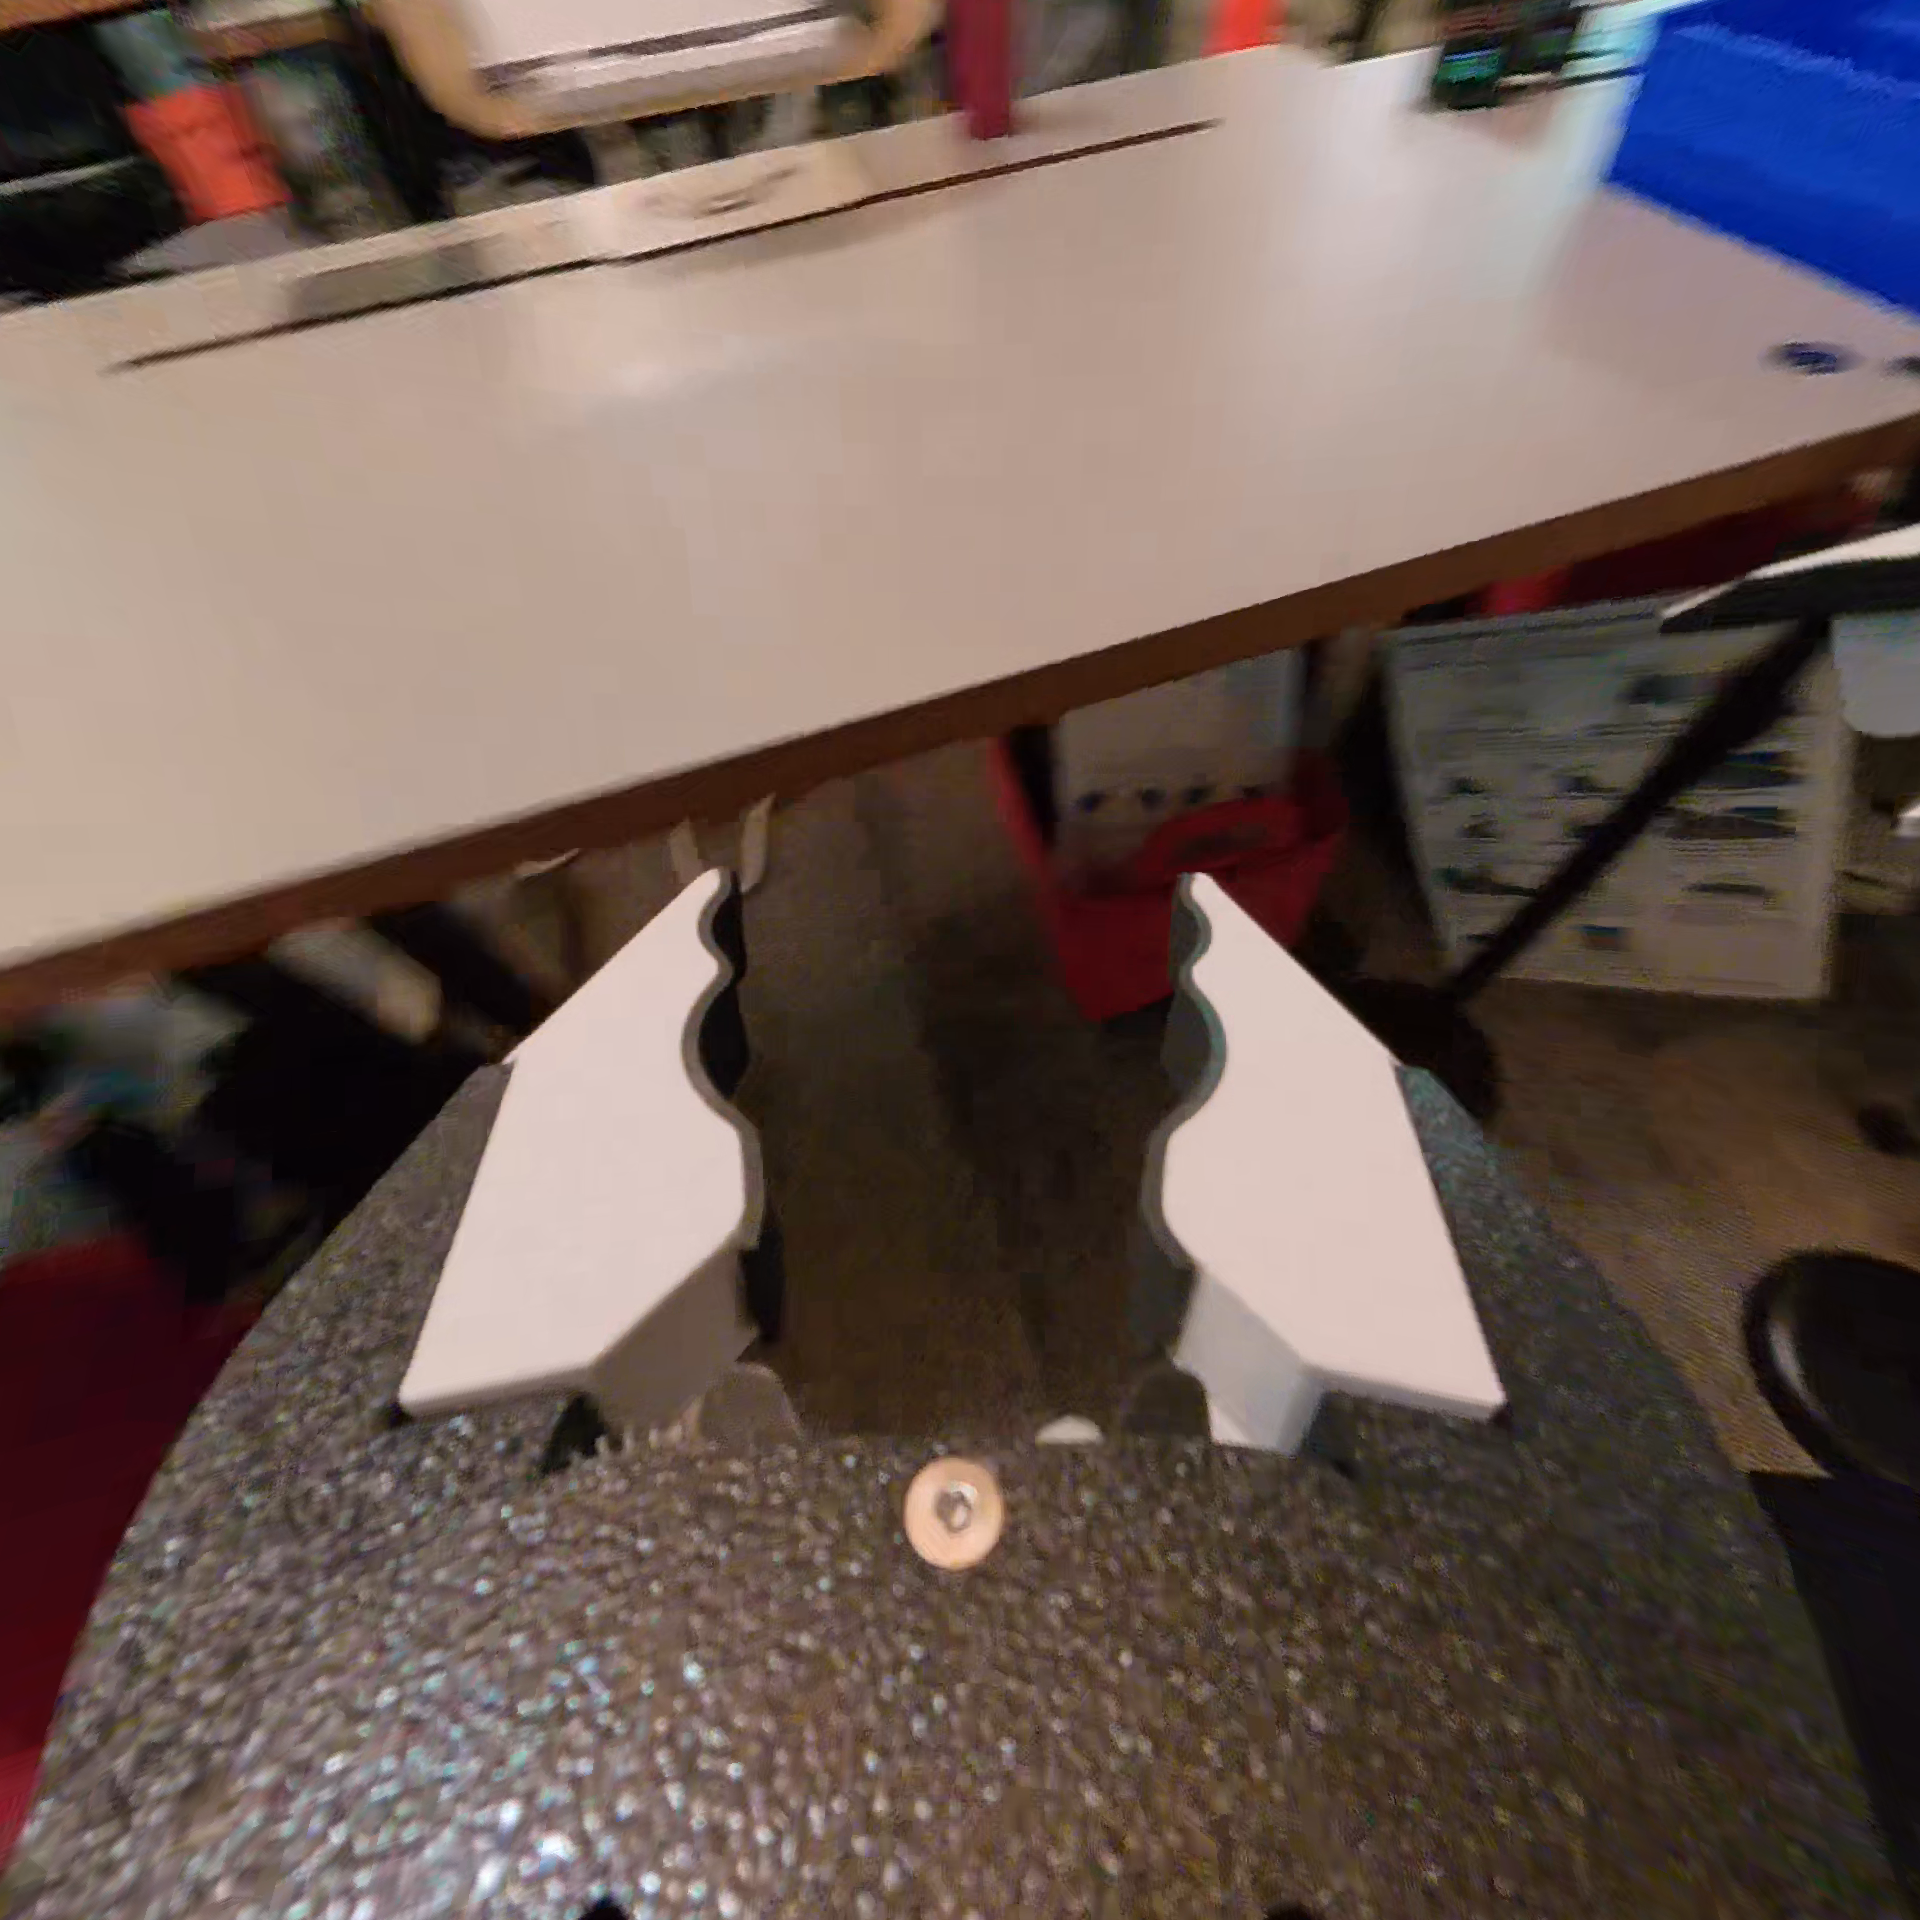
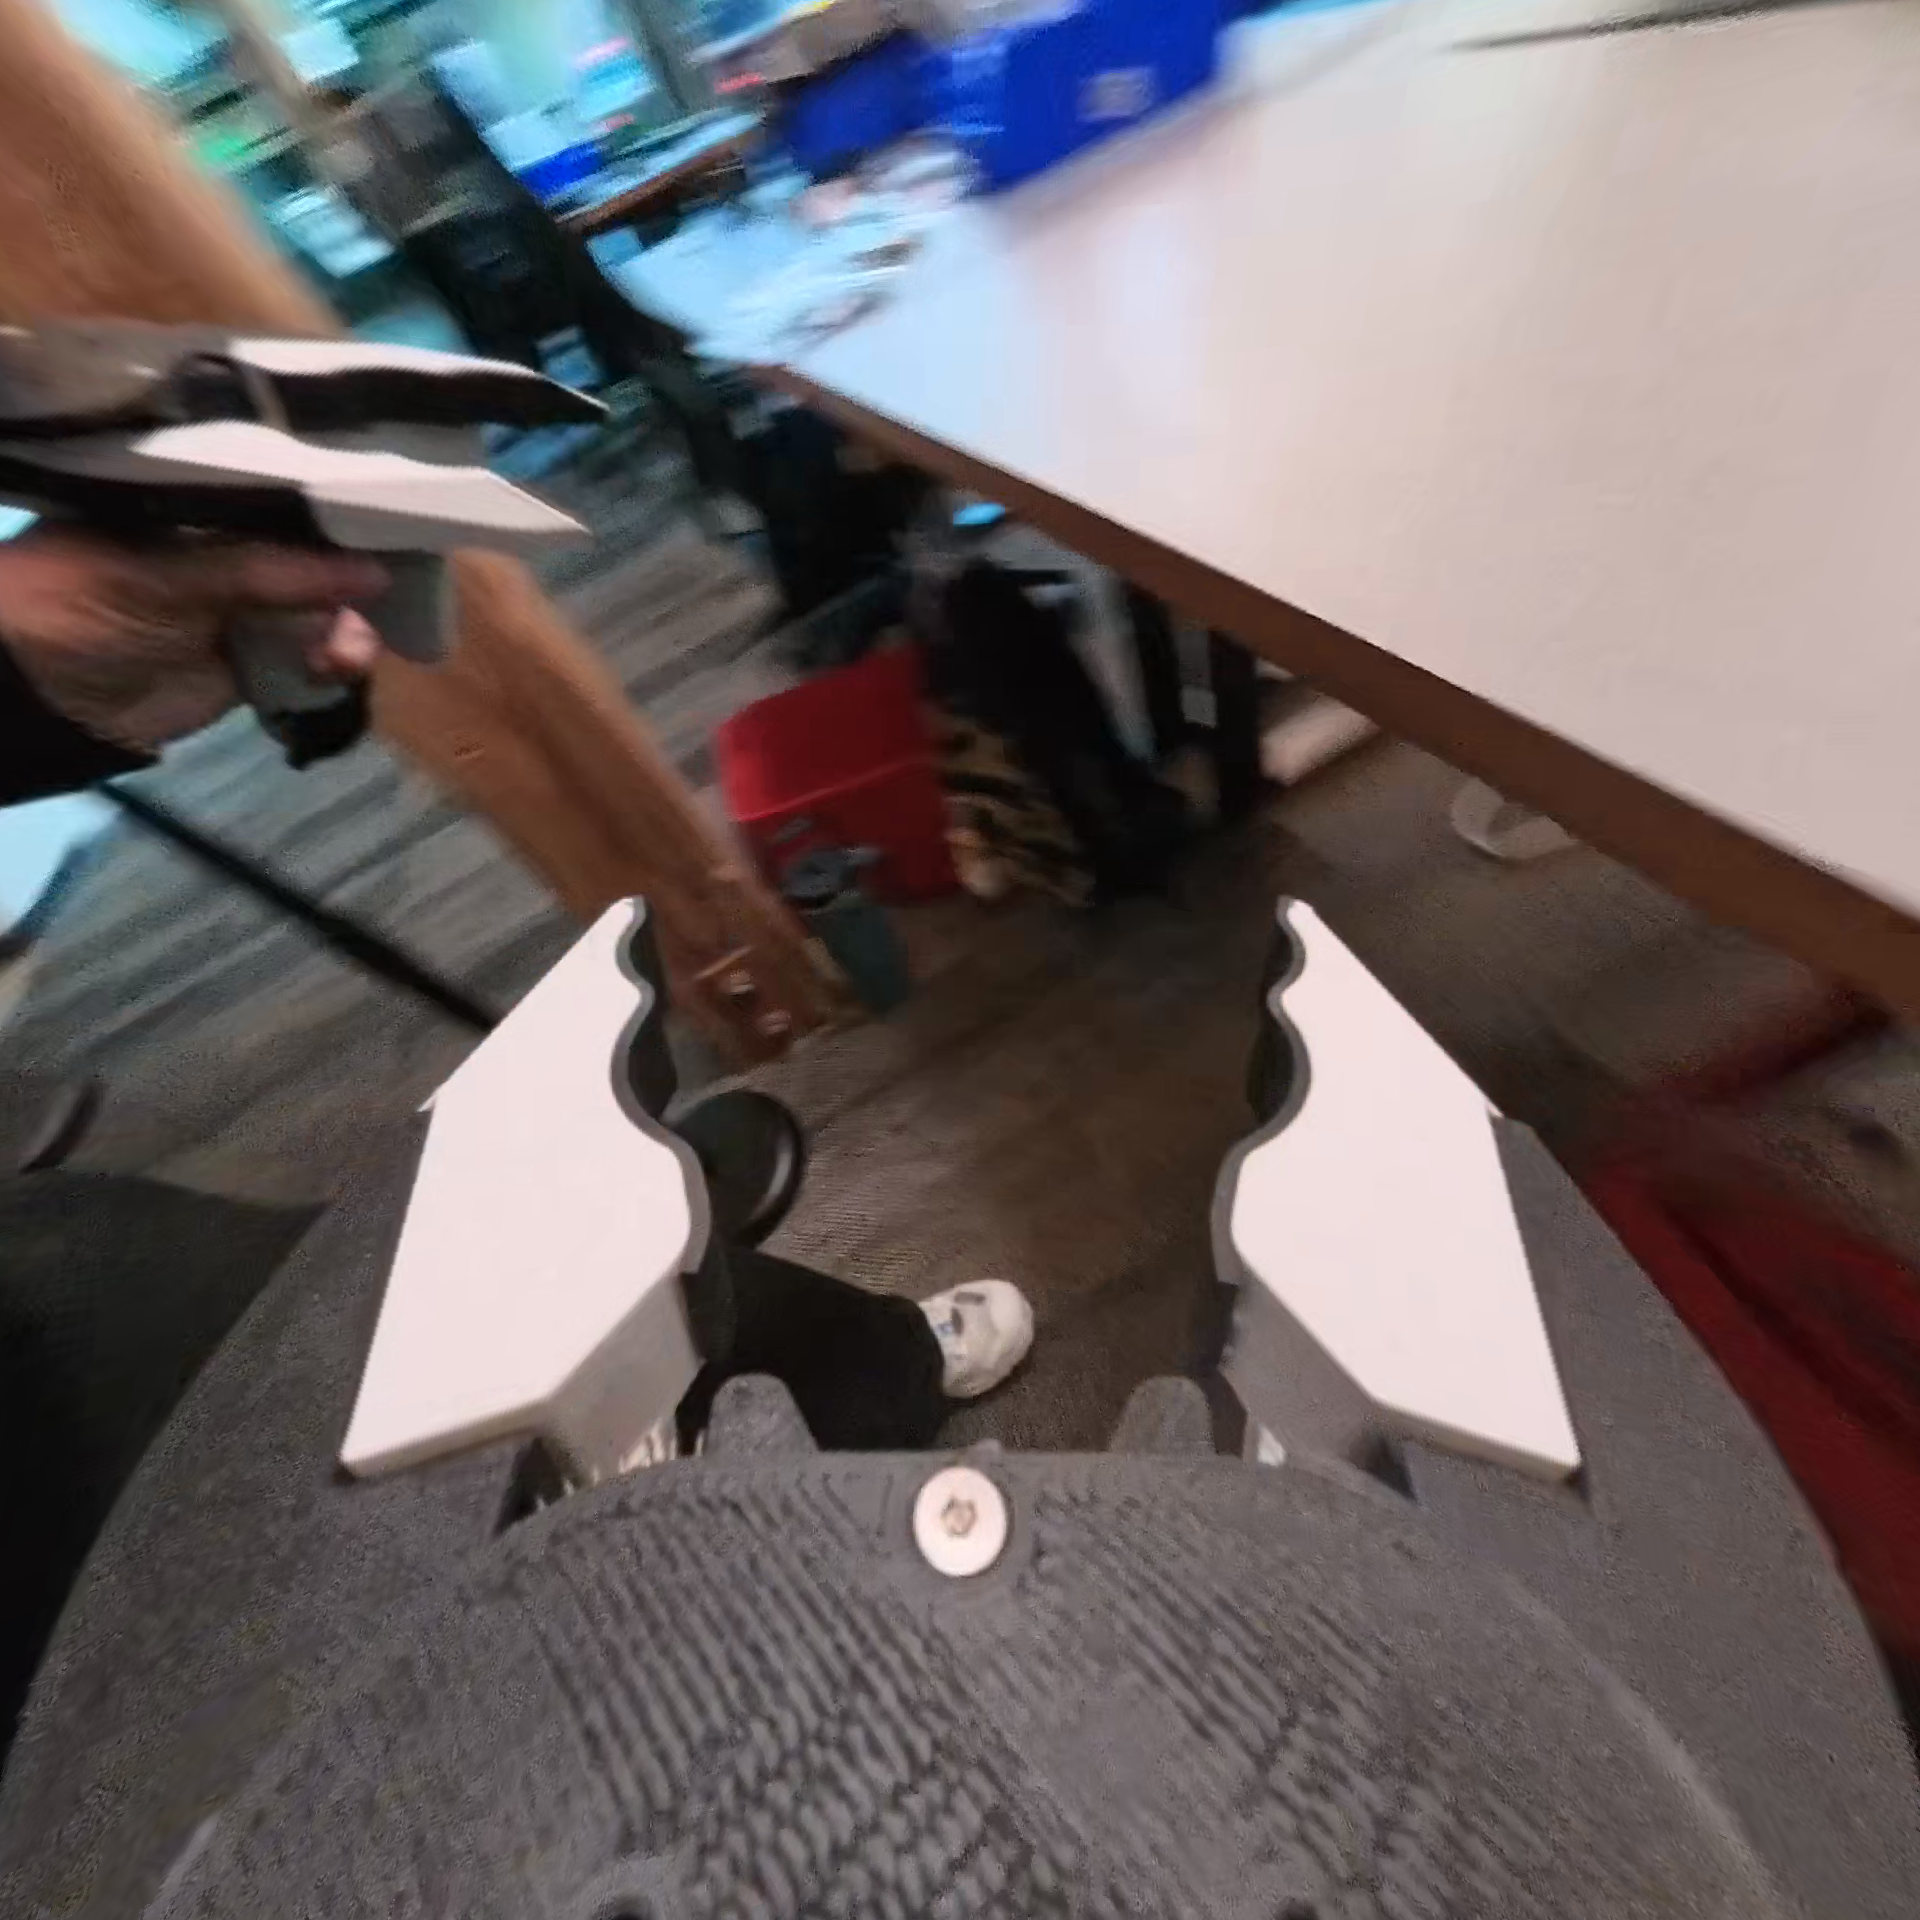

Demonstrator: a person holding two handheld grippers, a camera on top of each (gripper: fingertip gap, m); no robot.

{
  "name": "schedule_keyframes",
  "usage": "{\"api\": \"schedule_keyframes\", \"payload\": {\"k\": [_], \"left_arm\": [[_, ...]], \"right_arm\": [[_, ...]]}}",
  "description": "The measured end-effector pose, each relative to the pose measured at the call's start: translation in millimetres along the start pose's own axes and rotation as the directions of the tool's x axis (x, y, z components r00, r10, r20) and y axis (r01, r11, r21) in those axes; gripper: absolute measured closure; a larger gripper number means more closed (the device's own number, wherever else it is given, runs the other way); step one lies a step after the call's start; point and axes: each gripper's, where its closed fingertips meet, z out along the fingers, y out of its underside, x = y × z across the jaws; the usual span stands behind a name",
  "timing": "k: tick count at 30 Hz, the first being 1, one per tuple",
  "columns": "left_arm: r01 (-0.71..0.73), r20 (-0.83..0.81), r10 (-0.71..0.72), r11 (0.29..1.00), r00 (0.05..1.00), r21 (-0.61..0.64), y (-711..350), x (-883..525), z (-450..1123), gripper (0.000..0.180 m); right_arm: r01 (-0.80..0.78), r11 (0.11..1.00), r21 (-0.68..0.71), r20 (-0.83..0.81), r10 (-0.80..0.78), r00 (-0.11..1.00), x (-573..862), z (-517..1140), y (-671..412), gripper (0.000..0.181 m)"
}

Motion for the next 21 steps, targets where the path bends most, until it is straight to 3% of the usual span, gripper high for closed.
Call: {"api": "schedule_keyframes", "payload": {"k": [3,6,10,15,17,18,19,21], "left_arm": [[0.158,0.222,-0.148,0.987,0.964,-0.029,59.7,-70.1,-85.8,0.099],[0.346,0.458,-0.294,0.938,0.839,-0.032,127.9,-119.9,-166.6,0.096],[0.568,0.73,-0.449,0.816,0.514,0.102,207.1,-153.4,-266.6,0.092],[0.623,0.867,-0.472,0.729,0.157,0.284,269.1,-186.8,-347.9,0.093],[0.603,0.876,-0.478,0.718,0.063,0.348,287.7,-207.1,-368.6,0.092],[0.573,0.903,-0.426,0.754,0.052,0.322,294.9,-216.3,-376.9,0.093],[0.563,0.923,-0.381,0.776,0.058,0.285,302.8,-222.6,-379.3,0.097],[0.598,0.926,-0.376,0.752,0.045,0.276,317.8,-226.3,-375.2,0.095]], "right_arm": [[0.196,0.981,0.003,0.313,-0.187,0.931,-108.7,108.0,-52.1,0.072],[0.386,0.921,0.06,0.552,-0.353,0.755,-221.0,188.1,-81.5,0.08],[0.479,0.868,0.128,0.796,-0.378,0.472,-367.8,261.5,-64.9,0.093],[0.583,0.803,0.119,0.946,-0.269,0.178,-498.6,314.3,17.9,0.1],[0.611,0.782,0.127,0.959,-0.254,0.127,-529.5,334.3,38.8,0.106],[0.62,0.774,0.132,0.951,-0.276,0.143,-538.7,347.6,40.0,0.112],[0.612,0.78,0.13,0.943,-0.289,0.168,-545.3,356.3,33.4,0.126],[0.521,0.841,0.148,0.935,-0.291,0.204,-552.2,350.5,-4.2,0.147]]}}
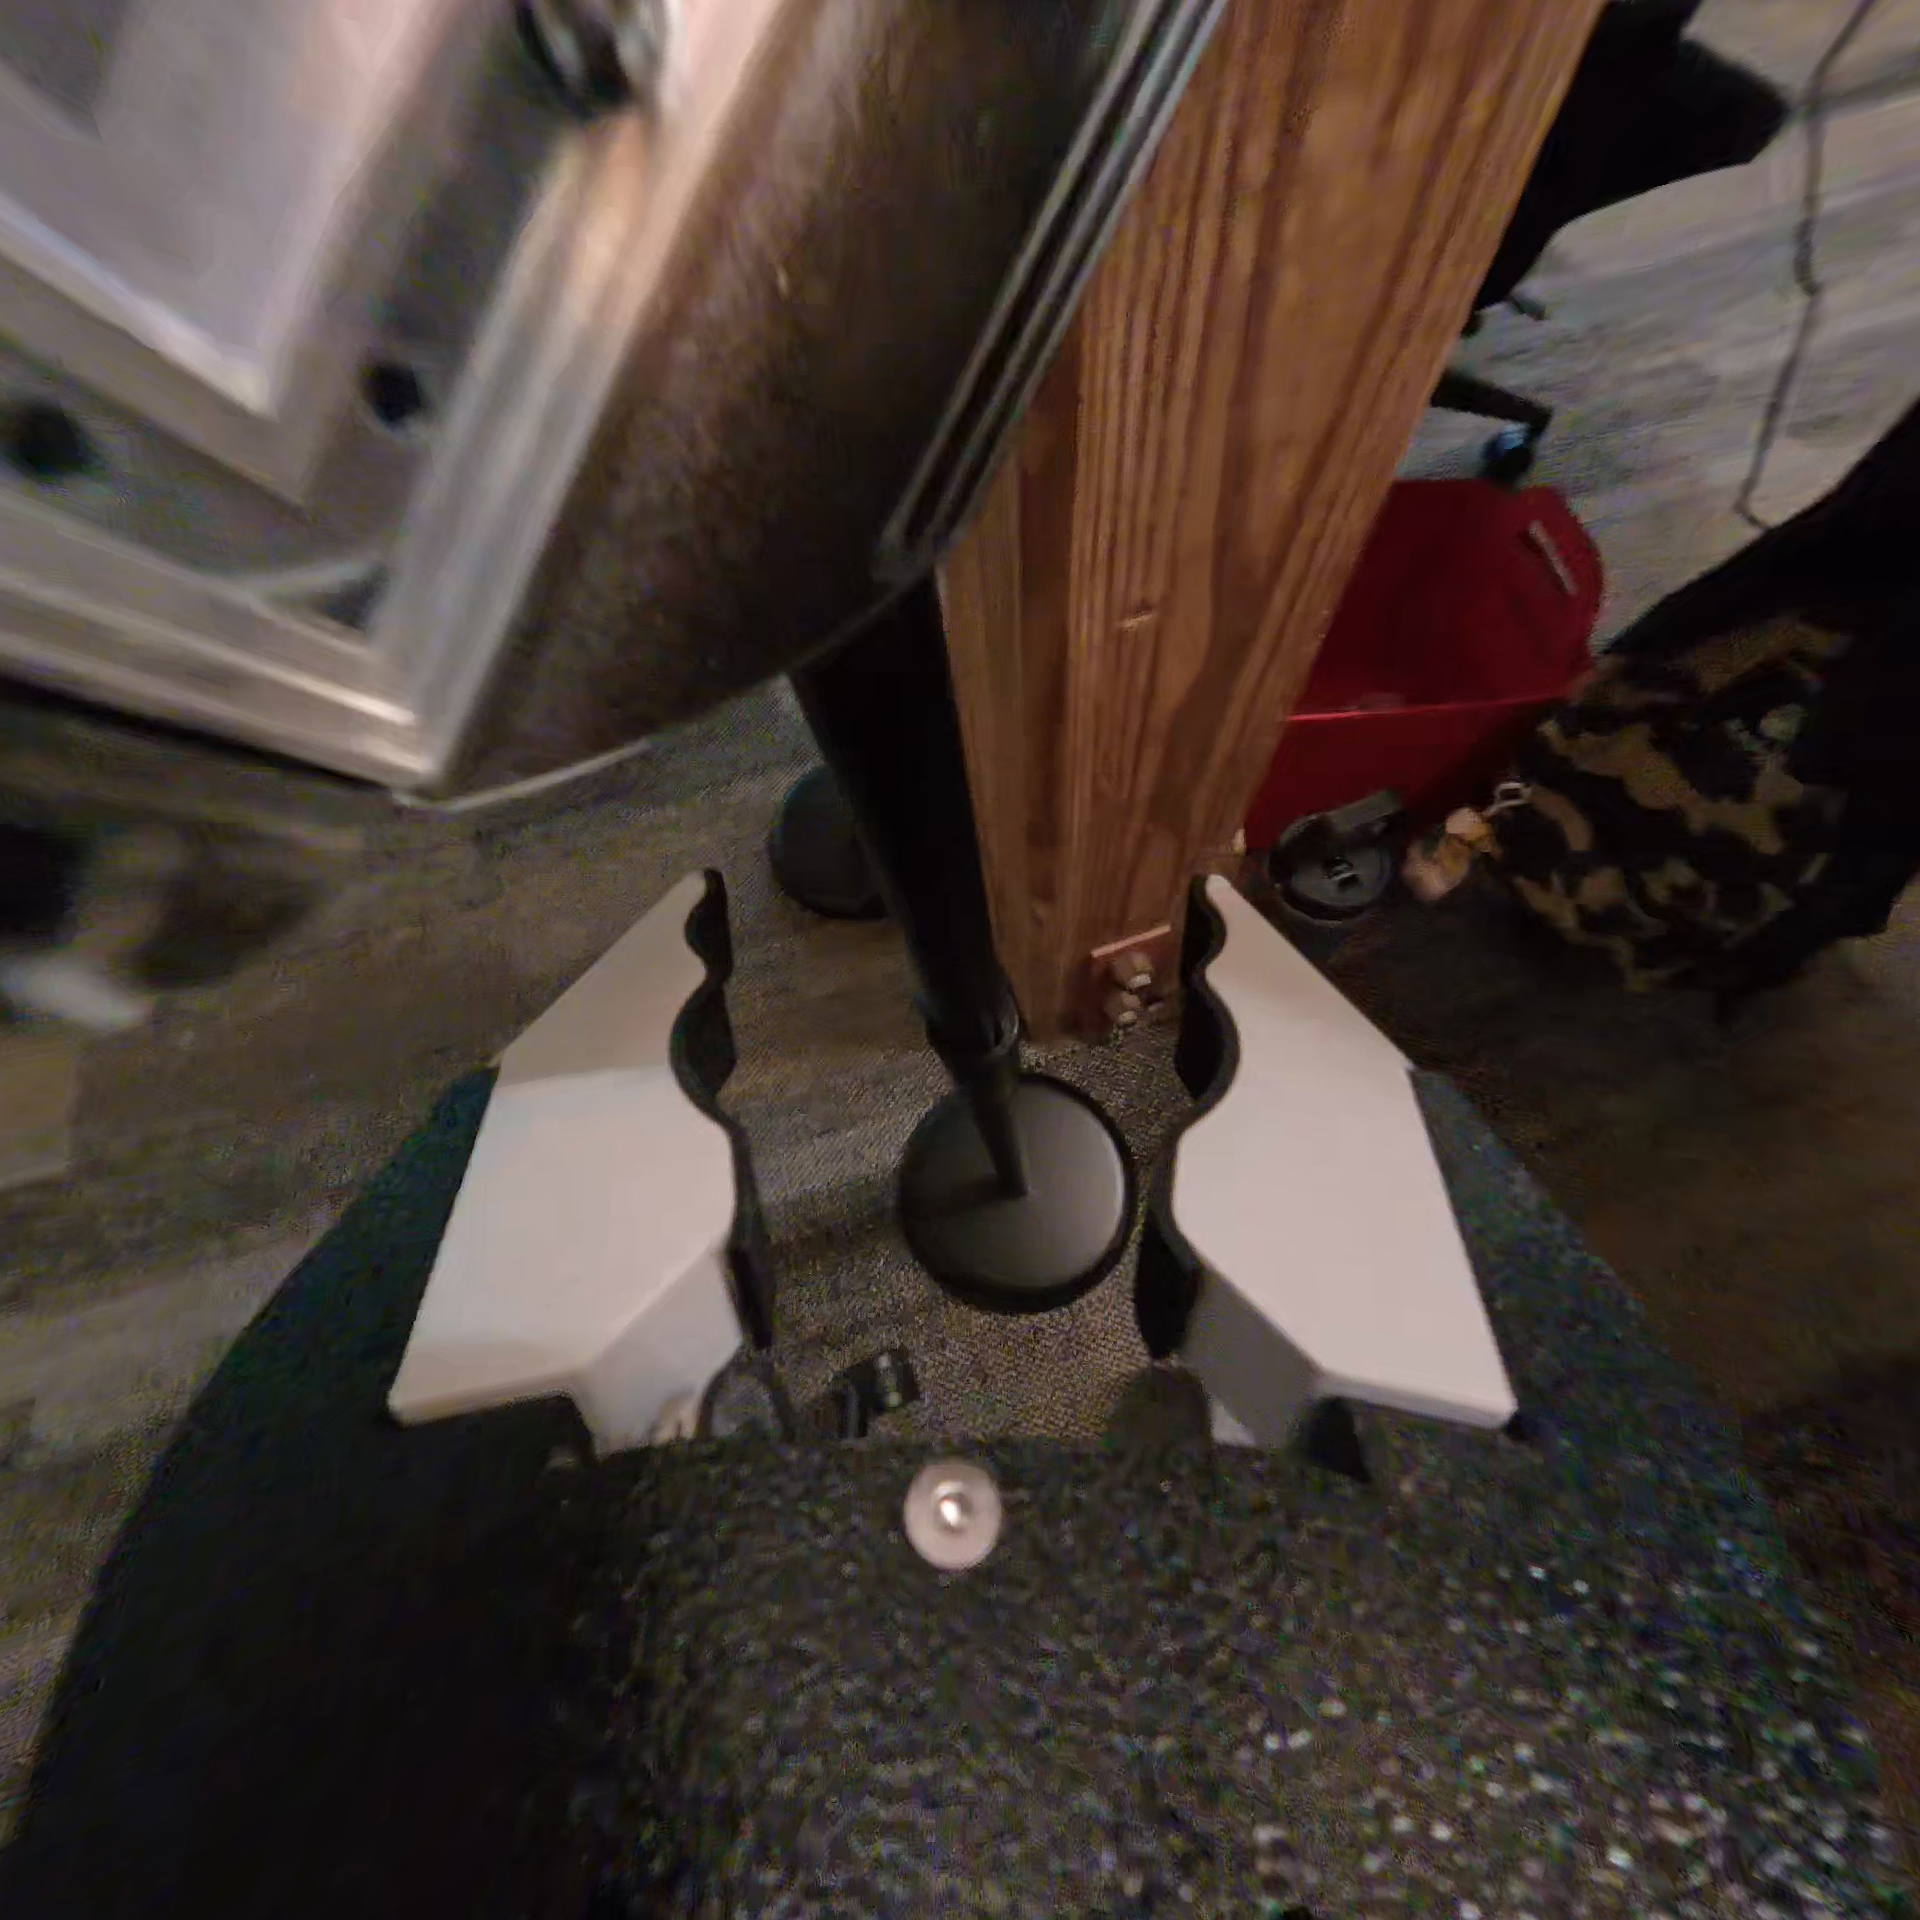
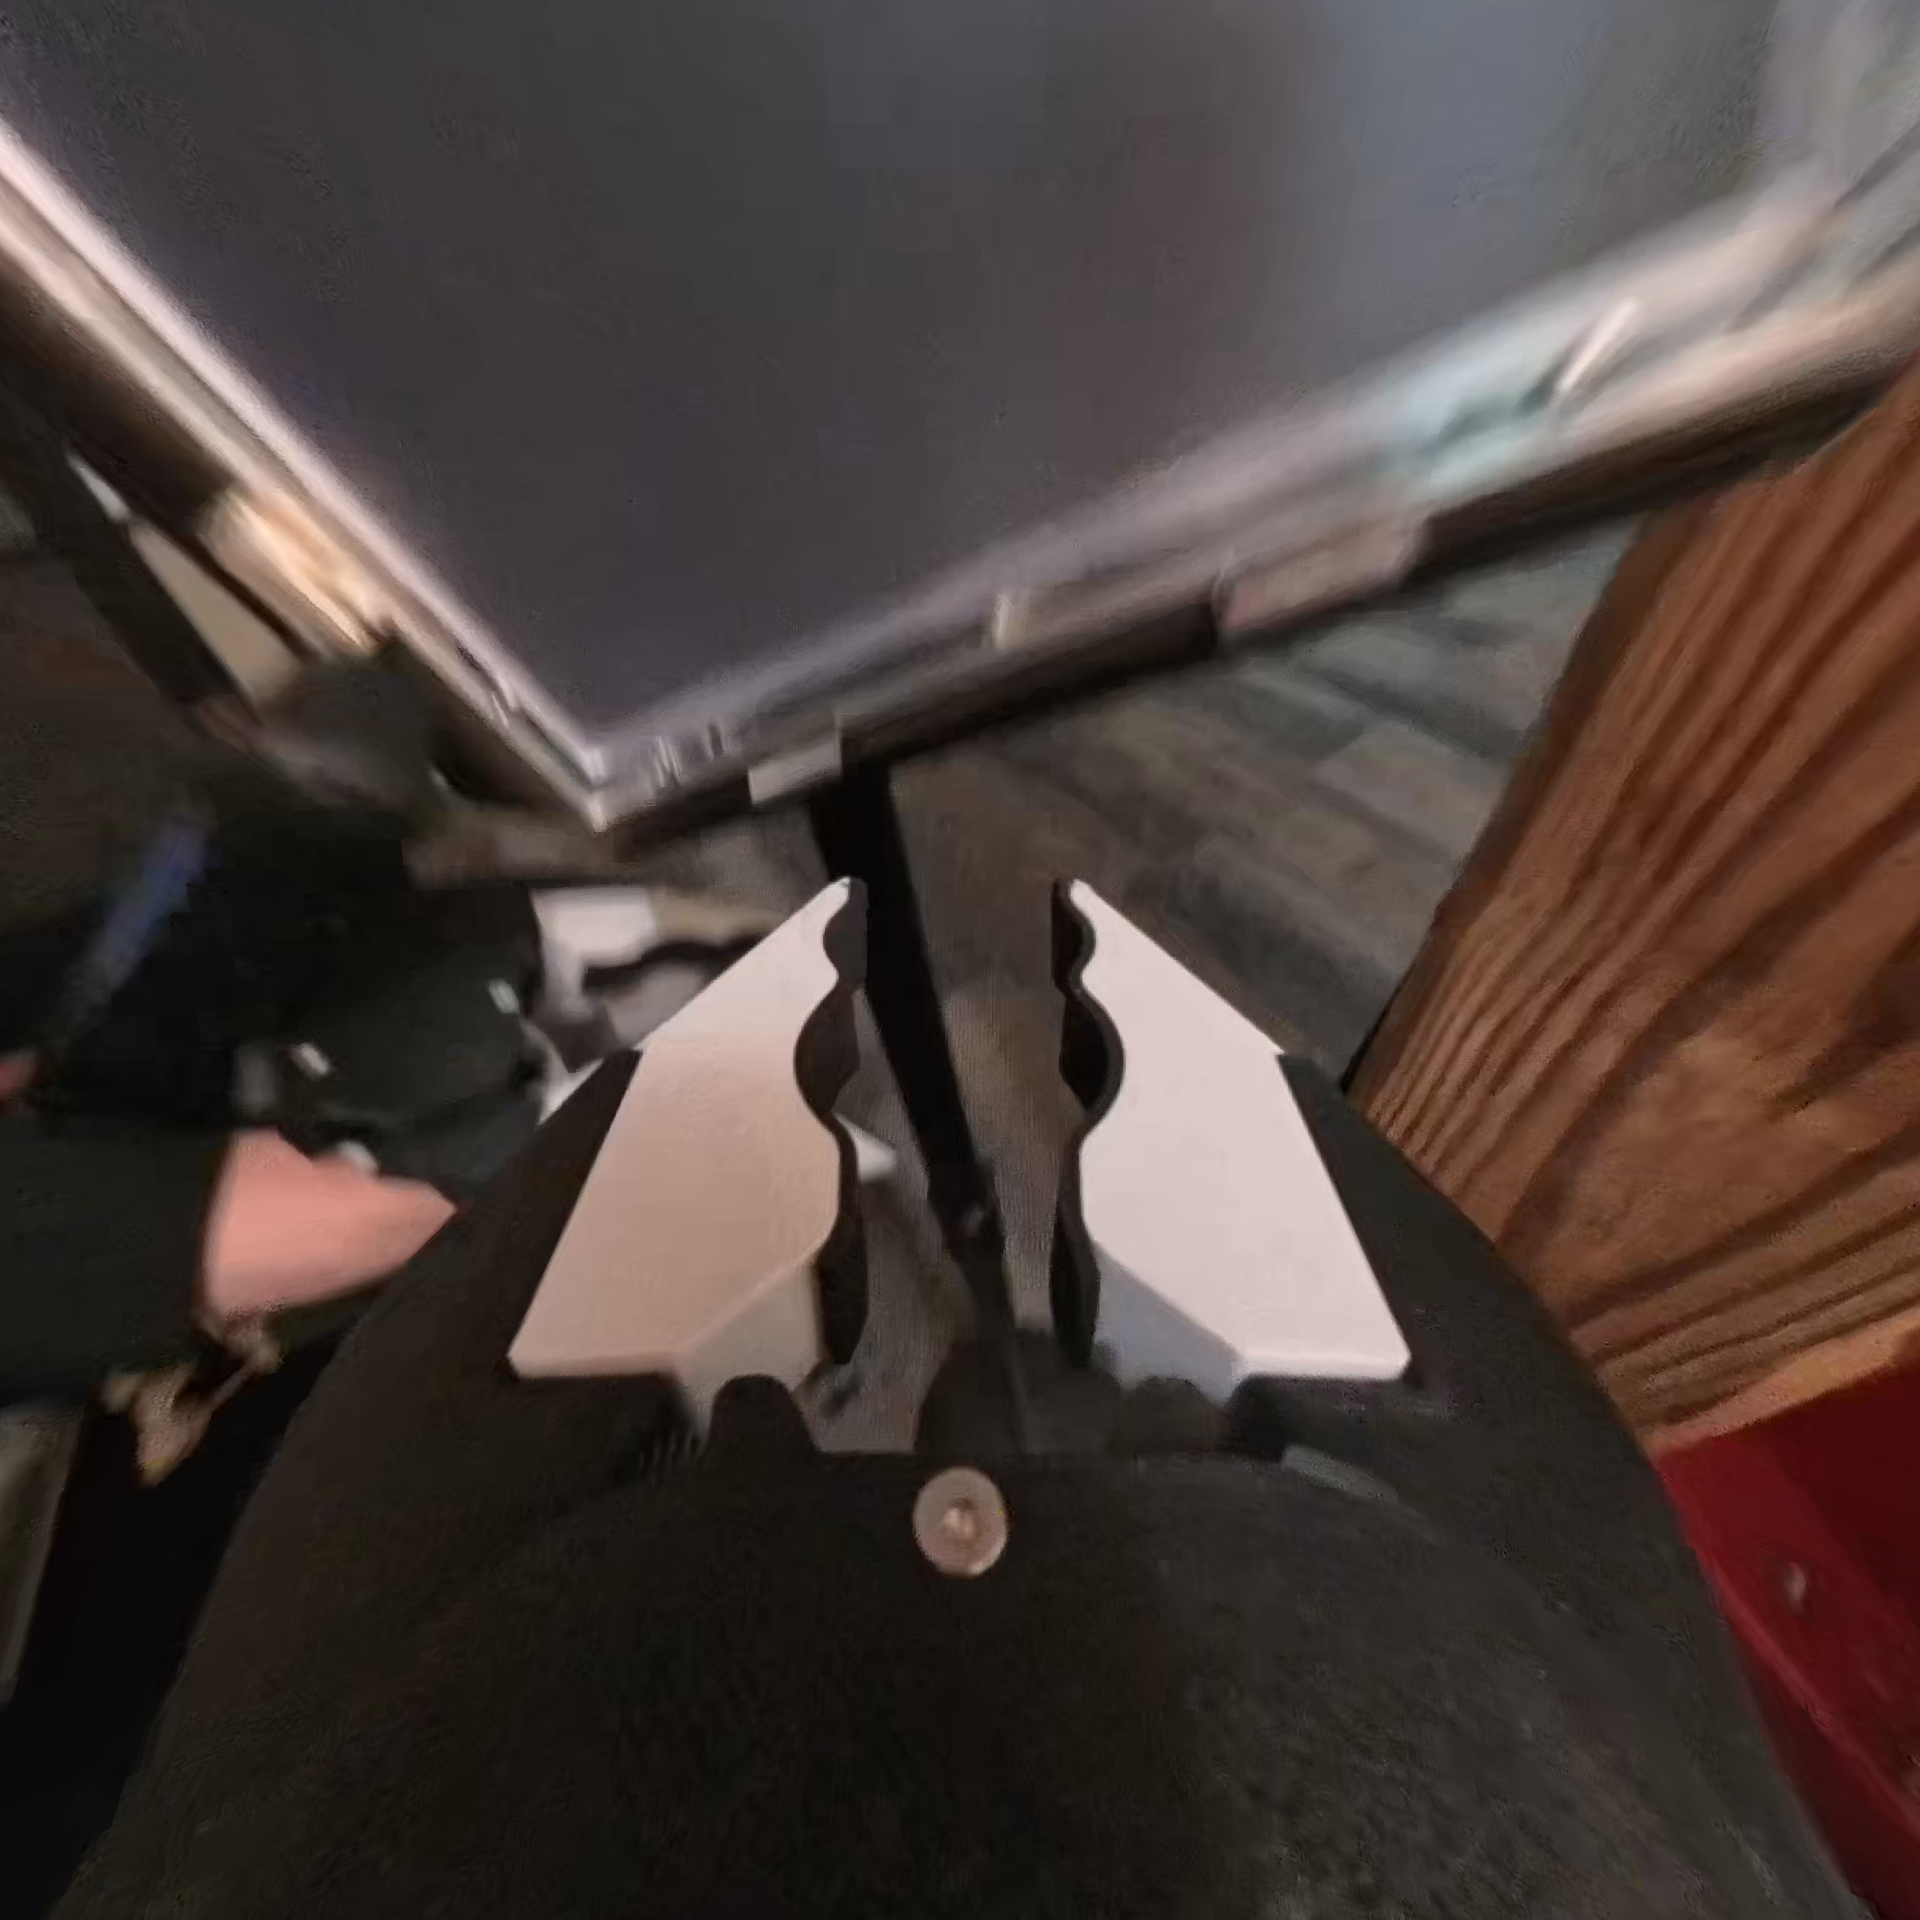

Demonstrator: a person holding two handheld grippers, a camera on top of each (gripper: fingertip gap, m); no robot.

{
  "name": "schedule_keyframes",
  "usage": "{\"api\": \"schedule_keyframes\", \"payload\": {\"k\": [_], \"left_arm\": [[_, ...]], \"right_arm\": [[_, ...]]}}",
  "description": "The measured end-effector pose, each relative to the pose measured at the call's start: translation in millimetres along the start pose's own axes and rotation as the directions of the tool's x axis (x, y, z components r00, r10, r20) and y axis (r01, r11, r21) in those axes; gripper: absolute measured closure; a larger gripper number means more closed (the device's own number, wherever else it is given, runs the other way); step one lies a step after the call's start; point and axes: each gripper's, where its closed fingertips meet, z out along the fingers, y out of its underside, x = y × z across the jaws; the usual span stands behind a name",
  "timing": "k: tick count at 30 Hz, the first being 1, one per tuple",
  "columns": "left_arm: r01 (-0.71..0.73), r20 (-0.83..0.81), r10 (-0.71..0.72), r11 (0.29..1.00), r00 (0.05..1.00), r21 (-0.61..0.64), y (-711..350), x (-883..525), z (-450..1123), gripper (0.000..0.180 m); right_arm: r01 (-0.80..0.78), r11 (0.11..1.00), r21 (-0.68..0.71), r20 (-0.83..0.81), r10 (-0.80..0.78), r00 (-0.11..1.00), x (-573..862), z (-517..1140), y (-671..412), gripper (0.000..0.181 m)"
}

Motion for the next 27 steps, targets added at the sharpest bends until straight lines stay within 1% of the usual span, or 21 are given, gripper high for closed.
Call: {"api": "schedule_keyframes", "payload": {"k": [1,2,3,4,5,6,7,8,9,10,11,13,14,16,17,18,19,20,22,24,27], "left_arm": [[0.012,-0.004,-0.012,0.999,1.0,0.03,-3.1,2.4,1.2,0.096],[0.028,-0.033,-0.026,0.997,0.999,0.07,-6.8,7.8,1.8,0.093],[0.042,-0.05,-0.037,0.994,0.998,0.096,-7.8,11.5,3.5,0.088],[0.048,-0.053,-0.043,0.993,0.998,0.111,-6.7,13.6,6.9,0.088],[0.063,-0.053,-0.057,0.99,0.997,0.126,-6.7,15.1,11.1,0.088],[0.083,-0.047,-0.077,0.985,0.996,0.151,-9.3,15.2,15.2,0.088],[0.102,-0.036,-0.097,0.977,0.995,0.185,-14.5,14.0,18.9,0.089],[0.121,-0.023,-0.119,0.969,0.993,0.218,-20.3,11.8,21.8,0.089],[0.139,-0.009,-0.141,0.961,0.99,0.24,-23.9,9.9,24.3,0.089],[0.154,0.004,-0.16,0.956,0.987,0.248,-23.9,8.3,27.3,0.088],[0.181,0.017,-0.191,0.952,0.981,0.248,-20.9,5.8,31.2,0.089],[0.261,0.033,-0.277,0.935,0.96,0.241,-9.7,-0.3,40.9,0.091],[0.266,0.037,-0.282,0.934,0.959,0.241,-4.9,-1.2,45.9,0.096],[0.242,0.071,-0.267,0.937,0.961,0.253,-2.3,-8.0,54.4,0.116],[0.249,0.087,-0.28,0.933,0.956,0.259,-3.7,-14.4,57.9,0.123],[0.259,0.097,-0.294,0.928,0.951,0.269,-6.7,-21.5,60.7,0.136],[0.264,0.087,-0.299,0.923,0.95,0.281,-11.4,-26.1,63.3,0.149],[0.259,0.062,-0.287,0.923,0.956,0.285,-15.6,-26.7,65.9,0.157],[0.219,0.025,-0.236,0.934,0.971,0.283,-20.0,-23.2,70.8,0.158],[0.165,-0.014,-0.168,0.945,0.986,0.282,-24.1,-17.1,74.2,0.16],[0.132,-0.04,-0.126,0.95,0.991,0.283,-25.7,-15.7,75.7,0.161]], "right_arm": [[0.056,0.991,0.124,-0.046,-0.05,0.998,0.4,-19.3,-34.0,0.144],[0.173,0.948,0.268,-0.154,-0.135,0.979,5.1,-44.0,-76.9,0.139],[0.303,0.88,0.367,-0.311,-0.191,0.931,17.5,-67.5,-119.3,0.123],[0.388,0.849,0.36,-0.372,-0.251,0.894,27.4,-73.6,-144.3,0.114],[0.4,0.867,0.298,-0.321,-0.303,0.897,34.7,-61.0,-152.1,0.109],[0.384,0.887,0.259,-0.245,-0.324,0.914,41.2,-45.9,-157.1,0.101],[0.389,0.884,0.259,-0.201,-0.345,0.917,47.2,-35.2,-165.6,0.099],[0.425,0.86,0.282,-0.206,-0.379,0.902,54.0,-29.8,-178.0,0.098],[0.457,0.836,0.303,-0.217,-0.407,0.888,59.3,-27.0,-190.8,0.1],[0.466,0.83,0.305,-0.164,-0.437,0.885,57.2,-21.0,-196.2,0.105],[0.463,0.838,0.288,-0.066,-0.465,0.883,50.4,-13.7,-194.1,0.117],[0.495,0.827,0.266,0.001,-0.513,0.858,45.5,-5.7,-192.9,0.135],[0.519,0.817,0.251,0.018,-0.54,0.841,43.2,-2.8,-191.0,0.143],[0.513,0.825,0.238,0.018,-0.532,0.847,44.8,0.8,-191.7,0.147],[0.49,0.841,0.229,0.02,-0.508,0.861,46.5,1.6,-191.4,0.15],[0.465,0.856,0.227,0.009,-0.479,0.878,49.3,1.2,-191.0,0.152],[0.435,0.868,0.239,-0.009,-0.446,0.895,52.9,0.0,-190.3,0.156],[0.393,0.883,0.256,-0.028,-0.4,0.916,56.8,-1.2,-188.9,0.157],[0.263,0.916,0.304,-0.076,-0.252,0.965,70.5,-4.5,-185.8,0.163],[0.149,0.924,0.351,-0.087,-0.126,0.988,79.4,-7.9,-182.9,0.163],[0.163,0.926,0.341,-0.101,-0.137,0.985,81.5,-7.8,-182.6,0.161]]}}
